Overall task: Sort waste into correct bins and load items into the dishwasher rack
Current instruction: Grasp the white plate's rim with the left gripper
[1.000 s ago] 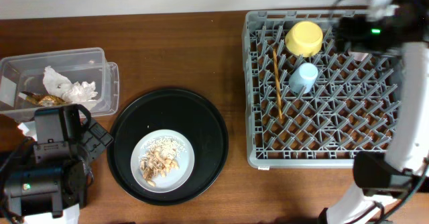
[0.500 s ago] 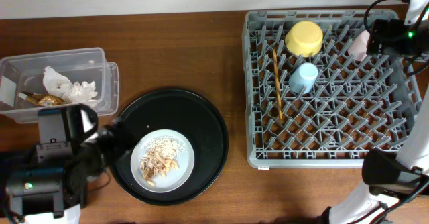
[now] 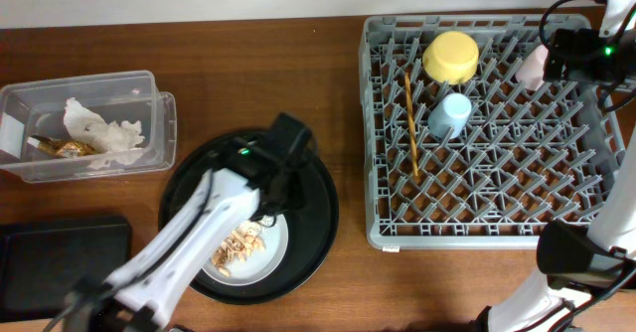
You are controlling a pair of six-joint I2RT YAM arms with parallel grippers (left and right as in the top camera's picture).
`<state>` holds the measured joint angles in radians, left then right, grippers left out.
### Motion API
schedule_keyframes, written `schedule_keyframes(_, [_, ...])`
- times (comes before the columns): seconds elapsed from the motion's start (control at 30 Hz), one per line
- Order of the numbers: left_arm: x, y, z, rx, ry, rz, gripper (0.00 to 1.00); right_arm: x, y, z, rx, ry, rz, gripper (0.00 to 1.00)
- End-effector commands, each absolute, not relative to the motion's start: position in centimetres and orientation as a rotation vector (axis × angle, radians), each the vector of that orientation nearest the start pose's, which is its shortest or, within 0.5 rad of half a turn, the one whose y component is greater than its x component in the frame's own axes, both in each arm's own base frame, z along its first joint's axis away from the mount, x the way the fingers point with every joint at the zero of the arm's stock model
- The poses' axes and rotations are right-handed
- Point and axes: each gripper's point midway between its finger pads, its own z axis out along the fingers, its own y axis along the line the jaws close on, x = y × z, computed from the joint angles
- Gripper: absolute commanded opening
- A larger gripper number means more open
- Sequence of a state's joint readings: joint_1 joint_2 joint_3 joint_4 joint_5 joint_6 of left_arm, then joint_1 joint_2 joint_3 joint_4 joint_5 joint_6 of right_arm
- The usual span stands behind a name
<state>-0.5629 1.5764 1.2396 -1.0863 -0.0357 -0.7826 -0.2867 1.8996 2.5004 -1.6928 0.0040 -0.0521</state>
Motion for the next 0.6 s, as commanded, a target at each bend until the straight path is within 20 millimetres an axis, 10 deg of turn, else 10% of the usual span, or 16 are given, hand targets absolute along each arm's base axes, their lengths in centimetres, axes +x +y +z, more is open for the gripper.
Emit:
schedule_keyframes(0.0, [27.9, -16.0, 7.0, -0.514, 2.976, 0.042, 0.51, 37.0, -11.3, 33.2, 0.322, 2.657, -0.135, 0.98])
schedule_keyframes(0.27, [28.4, -15.5, 0.5, -0.592, 3.012, 0.259, 0.39, 37.0, -11.3, 33.2, 0.322, 2.657, -0.135, 0.98])
schedule_keyframes(0.57, [27.7, -15.0, -0.6, -0.591, 3.046, 0.322, 0.29, 37.0, -11.3, 33.2, 0.322, 2.657, -0.135, 0.99])
